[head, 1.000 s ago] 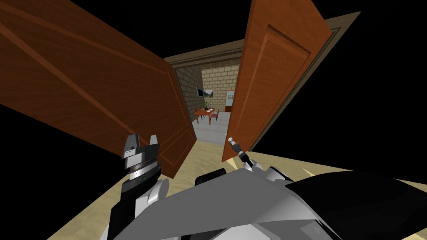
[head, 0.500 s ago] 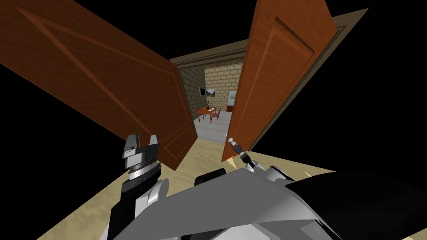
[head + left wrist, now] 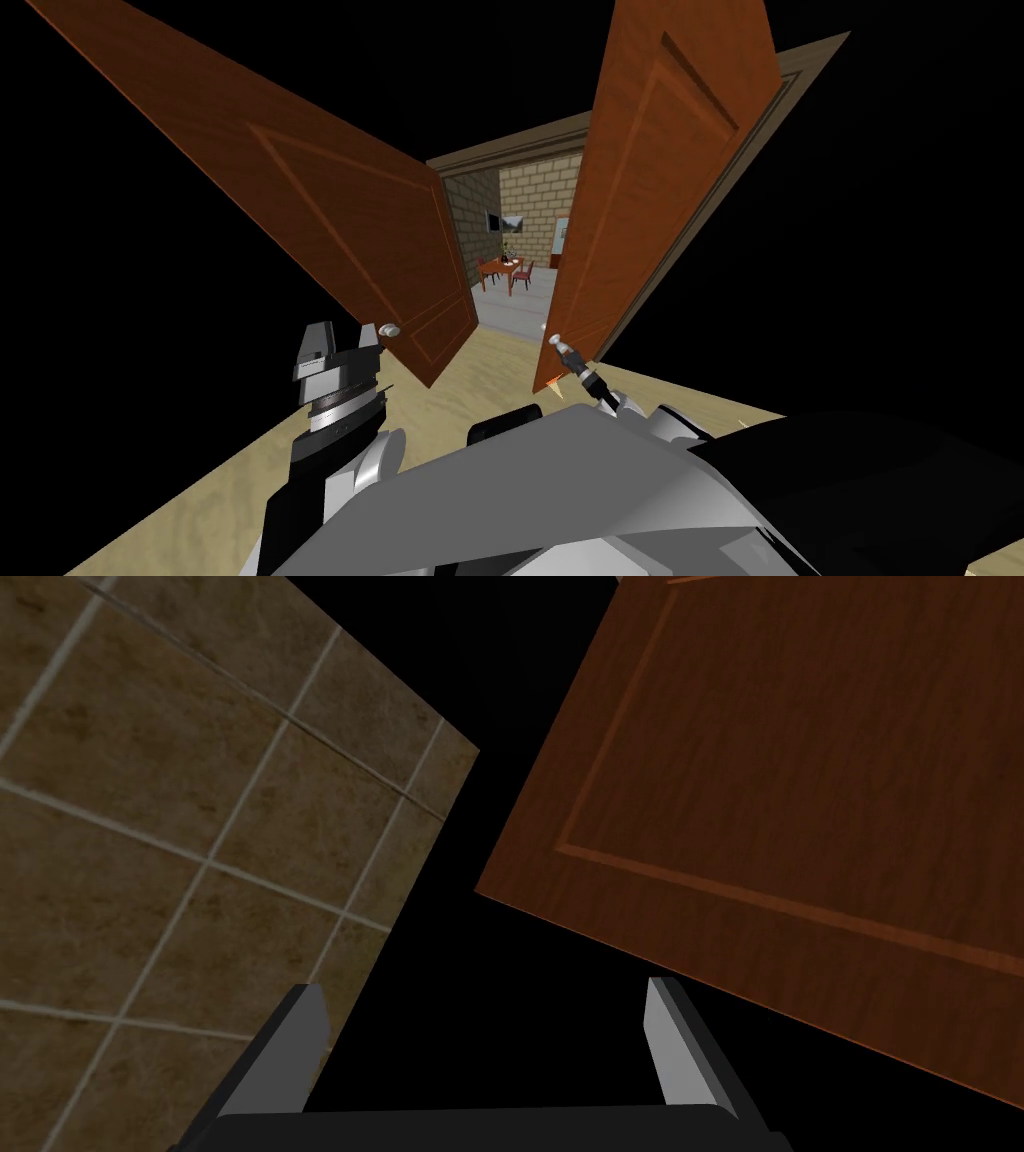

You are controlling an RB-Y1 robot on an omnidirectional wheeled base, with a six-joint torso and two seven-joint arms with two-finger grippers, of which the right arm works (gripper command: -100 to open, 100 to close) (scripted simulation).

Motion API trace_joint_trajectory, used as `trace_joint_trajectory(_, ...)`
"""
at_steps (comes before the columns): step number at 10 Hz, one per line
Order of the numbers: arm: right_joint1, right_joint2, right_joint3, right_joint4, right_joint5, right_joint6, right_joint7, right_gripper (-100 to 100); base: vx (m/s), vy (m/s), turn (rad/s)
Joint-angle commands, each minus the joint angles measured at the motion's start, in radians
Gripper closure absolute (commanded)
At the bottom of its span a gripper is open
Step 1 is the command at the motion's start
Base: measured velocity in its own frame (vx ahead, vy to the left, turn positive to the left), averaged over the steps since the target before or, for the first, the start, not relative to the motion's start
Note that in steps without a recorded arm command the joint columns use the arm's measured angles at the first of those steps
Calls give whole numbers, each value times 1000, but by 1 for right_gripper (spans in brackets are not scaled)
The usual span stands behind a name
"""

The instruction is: Pull the door open

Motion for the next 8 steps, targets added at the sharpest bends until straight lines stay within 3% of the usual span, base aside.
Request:
trace_joint_trajectory(1, 3, -9, 0, 14, 10, -26, -14, 100, -216, -97, 109)
trace_joint_trajectory(2, 5, -5, 1, 0, 7, -8, -7, 100, -93, -46, 26)
trace_joint_trajectory(8, 28, -22, 6, 26, 15, -69, -23, 100, -189, -96, 186)
